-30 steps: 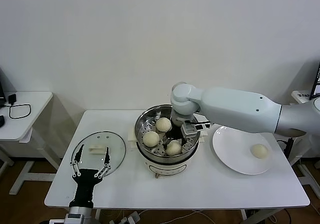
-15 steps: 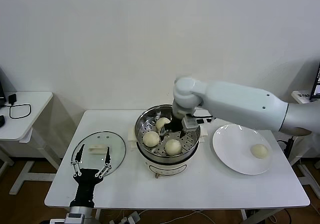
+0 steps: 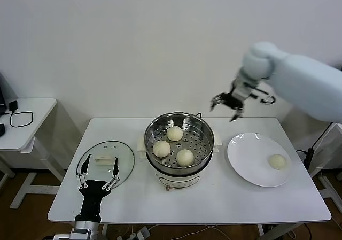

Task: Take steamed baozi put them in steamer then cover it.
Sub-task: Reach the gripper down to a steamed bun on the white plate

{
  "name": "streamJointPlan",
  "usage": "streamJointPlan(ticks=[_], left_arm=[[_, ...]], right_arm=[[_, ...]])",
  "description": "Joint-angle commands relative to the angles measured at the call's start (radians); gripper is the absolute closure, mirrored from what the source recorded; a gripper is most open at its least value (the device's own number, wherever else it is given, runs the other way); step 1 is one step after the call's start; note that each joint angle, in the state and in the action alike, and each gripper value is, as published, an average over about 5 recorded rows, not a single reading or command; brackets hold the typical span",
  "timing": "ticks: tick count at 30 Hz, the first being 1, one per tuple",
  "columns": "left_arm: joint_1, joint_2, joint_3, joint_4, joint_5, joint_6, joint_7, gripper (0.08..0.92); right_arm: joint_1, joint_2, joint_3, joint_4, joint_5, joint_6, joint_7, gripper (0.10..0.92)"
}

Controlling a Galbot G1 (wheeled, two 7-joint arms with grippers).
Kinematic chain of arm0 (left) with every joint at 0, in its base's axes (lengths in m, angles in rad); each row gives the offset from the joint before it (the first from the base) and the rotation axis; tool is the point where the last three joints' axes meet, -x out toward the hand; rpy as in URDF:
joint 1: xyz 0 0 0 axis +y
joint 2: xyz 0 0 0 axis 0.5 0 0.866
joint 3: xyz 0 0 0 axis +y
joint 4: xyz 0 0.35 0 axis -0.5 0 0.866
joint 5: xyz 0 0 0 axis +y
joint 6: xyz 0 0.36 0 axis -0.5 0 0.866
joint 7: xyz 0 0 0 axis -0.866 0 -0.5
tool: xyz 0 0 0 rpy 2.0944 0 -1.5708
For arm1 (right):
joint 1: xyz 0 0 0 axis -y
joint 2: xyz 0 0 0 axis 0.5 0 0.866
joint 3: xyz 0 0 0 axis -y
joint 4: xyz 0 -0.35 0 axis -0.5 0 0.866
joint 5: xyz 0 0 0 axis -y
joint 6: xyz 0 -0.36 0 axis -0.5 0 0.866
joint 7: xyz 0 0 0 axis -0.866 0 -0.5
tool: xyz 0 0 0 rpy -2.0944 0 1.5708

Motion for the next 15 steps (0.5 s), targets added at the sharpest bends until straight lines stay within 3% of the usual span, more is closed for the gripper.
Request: streamJointPlan(ticks=[1,15], left_arm=[[0.001,0.000,0.001,-0.003,0.001,0.001,0.001,0.177],[0.009,-0.009,-0.005,0.019,0.000,-0.006,-0.001,0.177]], right_arm=[[-0.122,-0.148,-0.010,-0.393,0.153,-0.258,-0.078,0.203],[-0.392,-0.122,0.140,-0.445,-0.011,-0.220,0.036,0.203]])
